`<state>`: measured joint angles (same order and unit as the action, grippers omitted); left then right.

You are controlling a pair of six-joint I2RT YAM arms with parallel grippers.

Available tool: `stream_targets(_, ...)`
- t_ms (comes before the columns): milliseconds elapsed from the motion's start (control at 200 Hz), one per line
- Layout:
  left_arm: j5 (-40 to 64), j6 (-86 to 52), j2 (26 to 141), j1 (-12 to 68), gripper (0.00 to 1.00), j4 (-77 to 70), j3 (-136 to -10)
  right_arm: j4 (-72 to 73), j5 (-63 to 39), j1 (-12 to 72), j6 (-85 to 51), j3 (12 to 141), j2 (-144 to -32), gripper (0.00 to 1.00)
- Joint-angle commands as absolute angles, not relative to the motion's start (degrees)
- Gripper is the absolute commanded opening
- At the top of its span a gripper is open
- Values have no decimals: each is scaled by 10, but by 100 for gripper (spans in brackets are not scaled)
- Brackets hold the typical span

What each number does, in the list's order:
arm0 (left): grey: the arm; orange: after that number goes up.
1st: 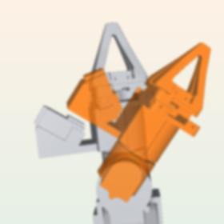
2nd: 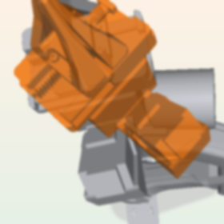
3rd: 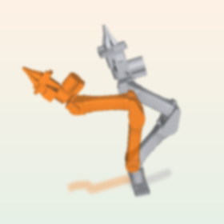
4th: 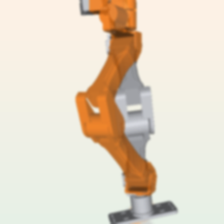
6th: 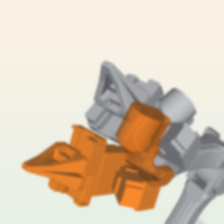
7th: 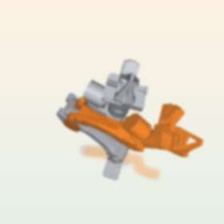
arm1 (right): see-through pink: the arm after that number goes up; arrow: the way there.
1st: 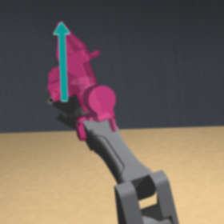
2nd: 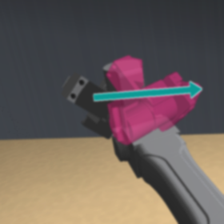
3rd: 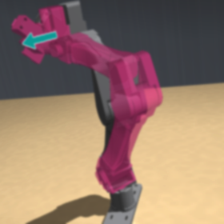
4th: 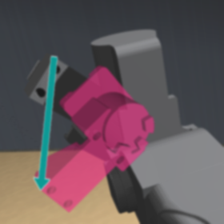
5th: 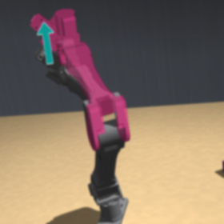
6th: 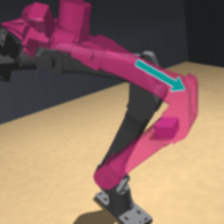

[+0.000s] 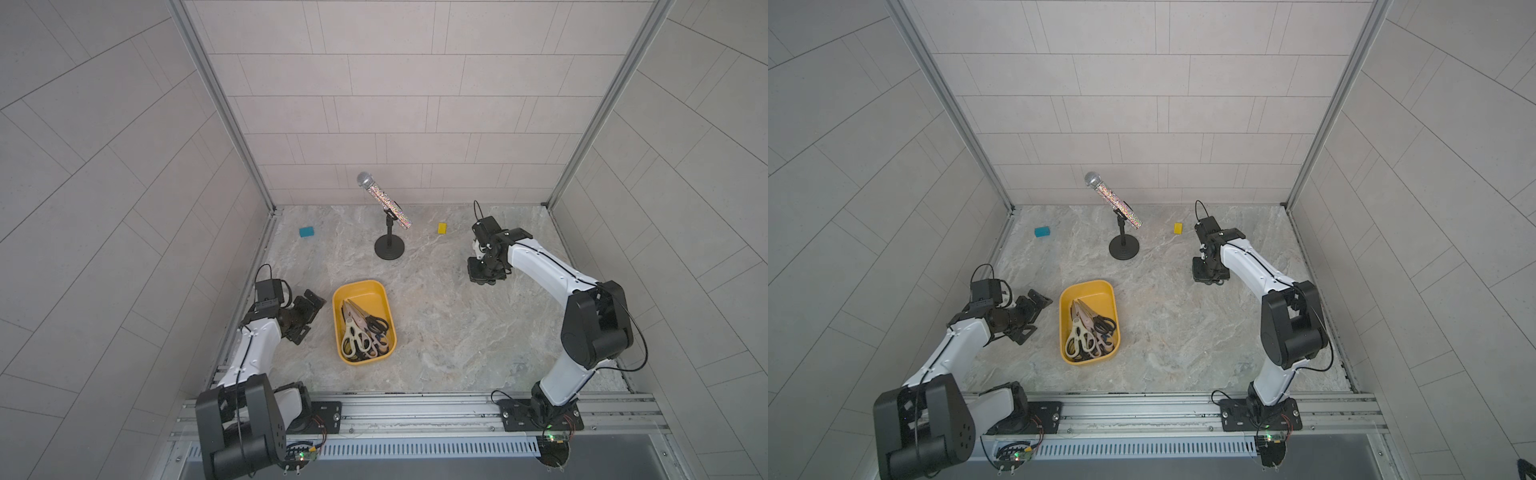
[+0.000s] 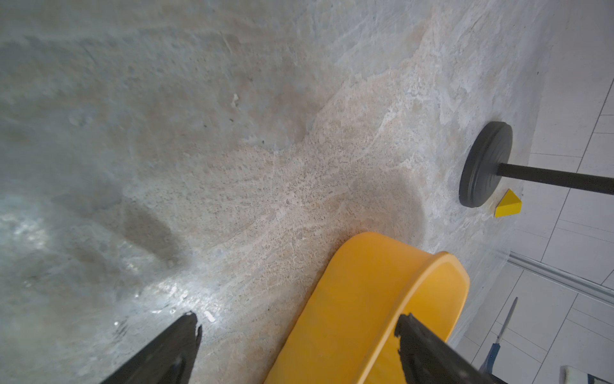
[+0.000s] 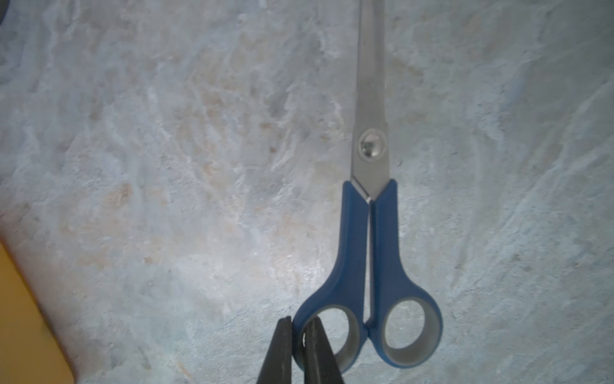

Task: Take the scissors out of the storage box
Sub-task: Place the scissors at the center of the board.

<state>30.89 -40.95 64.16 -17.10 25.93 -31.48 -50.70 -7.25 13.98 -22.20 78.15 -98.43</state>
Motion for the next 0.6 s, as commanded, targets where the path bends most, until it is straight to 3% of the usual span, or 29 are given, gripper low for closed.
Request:
stream_targets(0, 303, -402, 624, -164, 100, 285, -321, -496, -30, 116, -192, 780, -1009, 0)
stream_targets(595, 190, -342, 620, -57, 100, 351, -399, -423, -48, 87, -176, 745, -1091, 1)
